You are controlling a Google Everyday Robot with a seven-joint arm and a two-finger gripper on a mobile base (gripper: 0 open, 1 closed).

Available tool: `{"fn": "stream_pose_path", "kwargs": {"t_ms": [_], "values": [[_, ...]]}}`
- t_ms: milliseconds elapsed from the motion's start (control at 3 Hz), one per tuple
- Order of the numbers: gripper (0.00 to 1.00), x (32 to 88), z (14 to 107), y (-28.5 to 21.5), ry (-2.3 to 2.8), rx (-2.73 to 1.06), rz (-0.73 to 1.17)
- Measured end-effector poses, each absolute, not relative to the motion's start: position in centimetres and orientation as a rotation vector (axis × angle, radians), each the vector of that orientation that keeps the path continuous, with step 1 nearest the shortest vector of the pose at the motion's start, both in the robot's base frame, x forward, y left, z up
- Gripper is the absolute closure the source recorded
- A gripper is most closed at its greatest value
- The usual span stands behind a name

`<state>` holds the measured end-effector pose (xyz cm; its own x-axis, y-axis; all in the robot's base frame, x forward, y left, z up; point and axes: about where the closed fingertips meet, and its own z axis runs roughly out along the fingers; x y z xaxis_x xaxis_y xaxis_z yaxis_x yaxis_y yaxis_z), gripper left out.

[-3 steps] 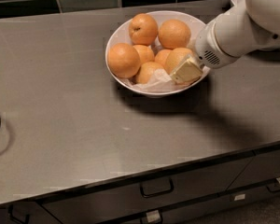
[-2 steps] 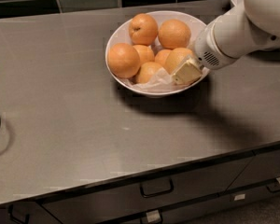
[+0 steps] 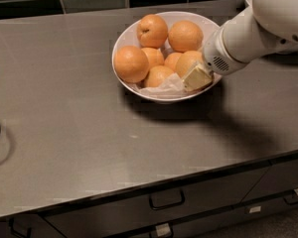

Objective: Pick orange from white bowl

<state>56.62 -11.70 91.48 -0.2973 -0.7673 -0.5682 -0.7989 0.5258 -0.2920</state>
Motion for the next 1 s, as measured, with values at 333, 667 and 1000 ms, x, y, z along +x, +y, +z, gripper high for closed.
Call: {"fn": "stream_pose_path", "kwargs": {"t_ms": [333, 667, 1000], "values": [[0.42, 56.94, 91.06, -11.35, 2.098, -1.278, 0.071], [0.48, 57.05, 90.89, -11.22, 2.099, -1.282, 0.075], [0.51, 57.11, 90.81, -11.15, 2.1, -1.284, 0.078]]}}
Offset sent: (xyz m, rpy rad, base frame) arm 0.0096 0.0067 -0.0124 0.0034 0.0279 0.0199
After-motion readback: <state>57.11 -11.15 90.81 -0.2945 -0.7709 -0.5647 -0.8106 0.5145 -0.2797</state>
